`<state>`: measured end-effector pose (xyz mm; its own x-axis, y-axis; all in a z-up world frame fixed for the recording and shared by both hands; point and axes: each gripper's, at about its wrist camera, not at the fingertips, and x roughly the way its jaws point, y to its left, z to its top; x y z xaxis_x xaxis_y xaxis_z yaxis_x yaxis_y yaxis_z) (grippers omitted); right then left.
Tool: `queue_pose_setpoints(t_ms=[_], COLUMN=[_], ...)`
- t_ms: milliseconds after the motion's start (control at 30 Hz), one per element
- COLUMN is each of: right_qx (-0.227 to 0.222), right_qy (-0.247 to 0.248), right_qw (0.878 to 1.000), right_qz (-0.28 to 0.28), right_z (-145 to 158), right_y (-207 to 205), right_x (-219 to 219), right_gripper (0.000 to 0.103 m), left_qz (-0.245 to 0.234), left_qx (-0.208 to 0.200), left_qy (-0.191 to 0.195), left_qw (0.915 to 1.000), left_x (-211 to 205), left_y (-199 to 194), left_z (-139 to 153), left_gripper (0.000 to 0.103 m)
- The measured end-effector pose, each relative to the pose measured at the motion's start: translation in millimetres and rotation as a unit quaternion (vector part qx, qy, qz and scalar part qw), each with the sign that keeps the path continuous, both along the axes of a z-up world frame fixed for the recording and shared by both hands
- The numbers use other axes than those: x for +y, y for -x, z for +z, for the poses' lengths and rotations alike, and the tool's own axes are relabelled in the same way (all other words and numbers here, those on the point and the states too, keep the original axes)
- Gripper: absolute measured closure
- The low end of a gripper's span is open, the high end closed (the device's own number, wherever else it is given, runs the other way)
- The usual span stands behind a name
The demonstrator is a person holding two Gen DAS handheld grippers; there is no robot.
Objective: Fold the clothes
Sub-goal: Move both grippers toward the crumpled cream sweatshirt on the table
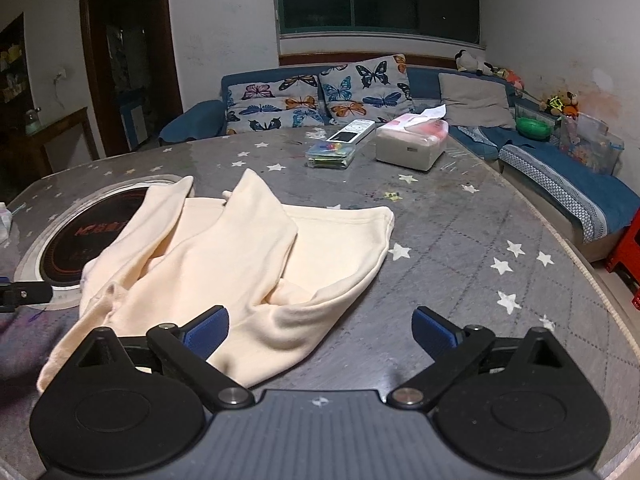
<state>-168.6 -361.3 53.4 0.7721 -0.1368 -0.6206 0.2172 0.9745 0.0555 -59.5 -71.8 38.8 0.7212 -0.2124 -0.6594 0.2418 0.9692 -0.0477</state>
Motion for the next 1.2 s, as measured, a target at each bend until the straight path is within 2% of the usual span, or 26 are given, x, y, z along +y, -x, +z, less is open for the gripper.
queue_pose_setpoints(t_ms=[367, 933, 1200], right_qx=[-0.004, -0.005, -0.006], right_qy=[-0.007, -0.021, -0.016], right_qw=[1.0, 0.999, 0.999], right_qz=[0.011, 0.032, 0.039], right_z=[2, 4, 5], right_y=[11, 16, 12], right_x=[12, 25, 25], right_gripper=[0.005, 0.017, 0.019], left_qz=[-0.017, -0.038, -0.045], left_qx=[0.003, 0.001, 0.0], left_qy=[-0.004, -0.007, -0.009], left_qw=[0.9998, 0.9993, 0.9989], left_x=[-13, -25, -31], left_y=[11, 19, 18], left_z=[4, 8, 10], left_gripper=[0.0, 0.0, 0.0])
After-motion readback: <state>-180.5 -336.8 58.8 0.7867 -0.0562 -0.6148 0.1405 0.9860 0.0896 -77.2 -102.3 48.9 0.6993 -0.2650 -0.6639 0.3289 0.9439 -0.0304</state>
